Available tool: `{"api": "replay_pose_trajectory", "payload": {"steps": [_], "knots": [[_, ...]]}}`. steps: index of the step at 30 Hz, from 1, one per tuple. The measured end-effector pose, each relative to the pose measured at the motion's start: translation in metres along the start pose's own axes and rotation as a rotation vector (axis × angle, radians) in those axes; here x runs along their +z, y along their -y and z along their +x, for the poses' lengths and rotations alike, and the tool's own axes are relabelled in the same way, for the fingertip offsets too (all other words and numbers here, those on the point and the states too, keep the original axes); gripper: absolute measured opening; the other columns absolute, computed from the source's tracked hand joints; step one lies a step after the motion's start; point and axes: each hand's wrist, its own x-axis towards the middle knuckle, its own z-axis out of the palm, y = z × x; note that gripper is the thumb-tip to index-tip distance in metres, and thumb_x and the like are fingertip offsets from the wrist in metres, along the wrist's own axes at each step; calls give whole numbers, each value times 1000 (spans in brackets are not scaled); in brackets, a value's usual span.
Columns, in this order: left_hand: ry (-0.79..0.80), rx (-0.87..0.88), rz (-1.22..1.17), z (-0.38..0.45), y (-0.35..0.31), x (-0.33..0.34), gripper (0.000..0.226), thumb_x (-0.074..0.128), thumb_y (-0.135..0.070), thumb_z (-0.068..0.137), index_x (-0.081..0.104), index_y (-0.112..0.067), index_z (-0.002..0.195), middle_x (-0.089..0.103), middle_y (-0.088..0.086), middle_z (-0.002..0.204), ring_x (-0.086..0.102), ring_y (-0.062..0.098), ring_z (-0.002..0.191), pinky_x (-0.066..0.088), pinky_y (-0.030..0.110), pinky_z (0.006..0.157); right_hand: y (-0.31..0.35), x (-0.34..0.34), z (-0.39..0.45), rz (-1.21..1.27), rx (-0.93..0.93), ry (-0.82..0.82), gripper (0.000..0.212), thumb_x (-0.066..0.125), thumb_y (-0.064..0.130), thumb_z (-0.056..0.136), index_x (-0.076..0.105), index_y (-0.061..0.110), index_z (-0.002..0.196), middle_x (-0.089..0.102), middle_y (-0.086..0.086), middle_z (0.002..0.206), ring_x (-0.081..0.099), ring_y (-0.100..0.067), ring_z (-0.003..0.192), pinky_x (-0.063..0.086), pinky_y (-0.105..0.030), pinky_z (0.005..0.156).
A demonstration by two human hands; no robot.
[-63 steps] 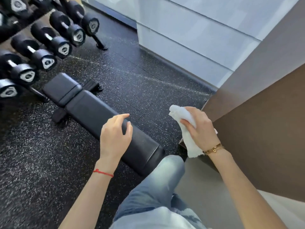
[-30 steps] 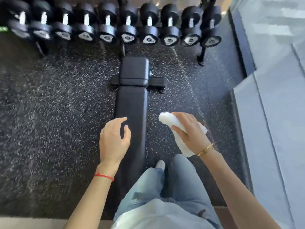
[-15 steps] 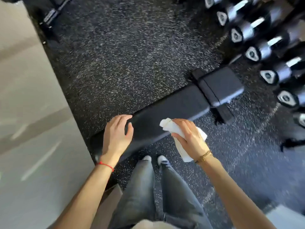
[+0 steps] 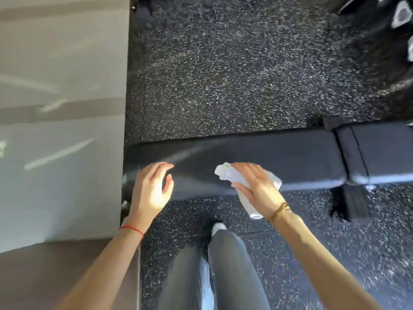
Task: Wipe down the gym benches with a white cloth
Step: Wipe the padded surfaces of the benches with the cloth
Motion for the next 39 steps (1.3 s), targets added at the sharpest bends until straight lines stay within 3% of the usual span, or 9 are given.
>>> {"api": "replay_pose_trajectory", "payload": {"steps": [5,10,16,19,22,26,32,36,39], "knots": [[-103,-35,25,-35,64,72,25,57,-10,89,68,-5,111,68,8,112,64,24,105,50,40,97,-29,104,27,-9,-160,-7,39,65,14,94,57,3,131,62,-13,128,55,-36,118,40,-41,103],[-184,-52,116,-63,125,131,31,56,-13,91,67,-8,120,66,8,124,60,25,118,46,45,103,-46,187,61,-38,-324,-131,34,60,14,93,61,4,125,64,-14,122,58,-35,112,47,-45,97],[-280,-34,183,-76,175,171,37,48,-23,97,60,-16,131,58,3,138,48,23,134,35,44,114,-67,259,68,-215,-434,-104,49,38,40,101,57,10,135,57,-10,137,51,-32,128,42,-46,106],[-313,-38,188,-78,190,181,38,44,-25,98,59,-16,132,56,3,140,45,23,136,32,43,116,-74,275,61,-394,-554,-197,55,30,47,102,54,15,140,51,-5,146,47,-28,136,37,-44,113],[-355,-34,168,-79,201,190,39,41,-28,99,60,-17,132,57,3,140,45,22,136,32,45,115,-79,285,57,-519,-654,-159,61,22,51,102,40,15,149,35,-3,157,32,-29,146,25,-47,120],[-431,-14,171,-77,208,198,39,39,-28,98,62,-18,129,59,1,137,48,20,133,34,44,113,-66,304,70,-689,-787,-184,57,30,46,103,36,14,151,31,-3,159,30,-30,146,26,-50,119],[-527,15,191,-73,213,204,36,42,-26,97,65,-20,123,63,-1,130,54,18,127,39,39,108,-70,326,72,-760,-789,-330,58,21,51,105,31,20,153,28,-1,160,27,-30,148,27,-50,118],[-536,-7,169,-71,210,203,37,43,-27,94,66,-20,121,64,-1,129,54,17,126,39,40,109,-97,324,63,-794,-759,-453,52,37,43,106,30,23,153,30,-1,159,30,-28,146,29,-48,118],[-532,-12,172,-70,210,203,38,42,-28,93,66,-21,121,64,-2,128,54,16,125,38,40,109,-79,342,75,-871,-734,-559,53,38,45,106,30,24,153,33,1,158,41,-28,140,35,-45,113]]}}
